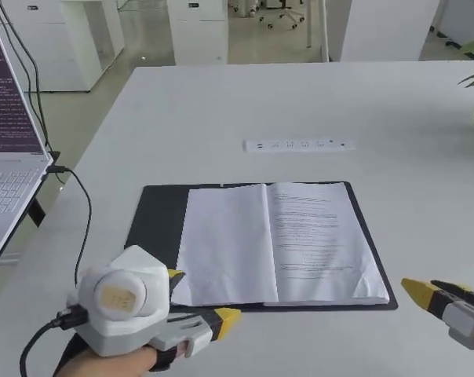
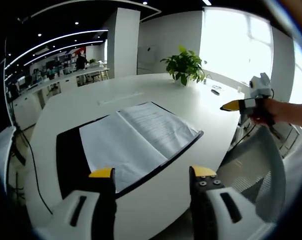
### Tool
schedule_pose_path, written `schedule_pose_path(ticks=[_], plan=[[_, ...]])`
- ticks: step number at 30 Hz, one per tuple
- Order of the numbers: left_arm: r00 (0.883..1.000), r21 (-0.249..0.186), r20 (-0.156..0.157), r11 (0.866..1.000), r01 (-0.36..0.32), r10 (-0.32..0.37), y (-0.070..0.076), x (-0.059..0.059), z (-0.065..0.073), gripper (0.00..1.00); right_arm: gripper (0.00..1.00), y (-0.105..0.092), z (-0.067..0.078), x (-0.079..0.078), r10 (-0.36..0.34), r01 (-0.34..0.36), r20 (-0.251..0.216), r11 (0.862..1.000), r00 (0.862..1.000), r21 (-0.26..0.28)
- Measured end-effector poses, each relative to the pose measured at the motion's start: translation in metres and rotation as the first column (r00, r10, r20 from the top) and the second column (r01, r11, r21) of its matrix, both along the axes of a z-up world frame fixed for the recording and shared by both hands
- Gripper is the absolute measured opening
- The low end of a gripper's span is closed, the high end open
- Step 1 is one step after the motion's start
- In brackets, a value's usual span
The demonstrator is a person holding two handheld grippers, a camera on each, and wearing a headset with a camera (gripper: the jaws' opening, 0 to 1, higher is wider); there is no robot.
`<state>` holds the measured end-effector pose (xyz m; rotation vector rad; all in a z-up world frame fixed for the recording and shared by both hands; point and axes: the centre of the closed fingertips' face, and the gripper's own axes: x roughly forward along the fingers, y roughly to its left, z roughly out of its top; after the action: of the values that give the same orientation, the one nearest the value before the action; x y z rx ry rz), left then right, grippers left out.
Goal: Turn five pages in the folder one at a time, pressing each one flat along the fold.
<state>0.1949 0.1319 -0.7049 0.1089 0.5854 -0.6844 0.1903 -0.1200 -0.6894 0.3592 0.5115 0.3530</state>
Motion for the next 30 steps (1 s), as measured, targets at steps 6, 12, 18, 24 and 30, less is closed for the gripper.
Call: schedule_pose_path(ticks=[6,12,18,24,30], plan=[[0.999,-0.003,-0.018,0.999,0.049,-0.049,-0.034,0.014,-0.016,0.57,0.34,-0.001,-0.014,-0.001,0.013,-0.013,-0.028,1.0,1.0,-0.002],[0.996,0.002,-0.013,0.997,0.083,-0.083,-0.075,0.034,-0.032,0.55,0.34,-0.003,-0.029,-0.002,0.023,-0.023,-0.052,1.0,0.998,-0.008],[0.992,-0.007,-0.011,0.992,0.126,-0.126,-0.114,0.044,-0.041,0.55,0.34,-0.003,-0.039,0.0,0.038,-0.039,-0.069,0.999,0.997,-0.016],[0.993,-0.015,-0.016,0.993,0.118,-0.118,-0.146,0.058,-0.059,0.52,0.34,-0.005,-0.042,0.003,0.042,-0.043,-0.073,0.999,0.996,-0.018],[0.997,-0.014,-0.008,0.997,0.07,-0.071,-0.163,0.07,-0.077,0.49,0.34,-0.005,-0.045,0.008,0.046,-0.046,-0.072,0.999,0.996,-0.006]])
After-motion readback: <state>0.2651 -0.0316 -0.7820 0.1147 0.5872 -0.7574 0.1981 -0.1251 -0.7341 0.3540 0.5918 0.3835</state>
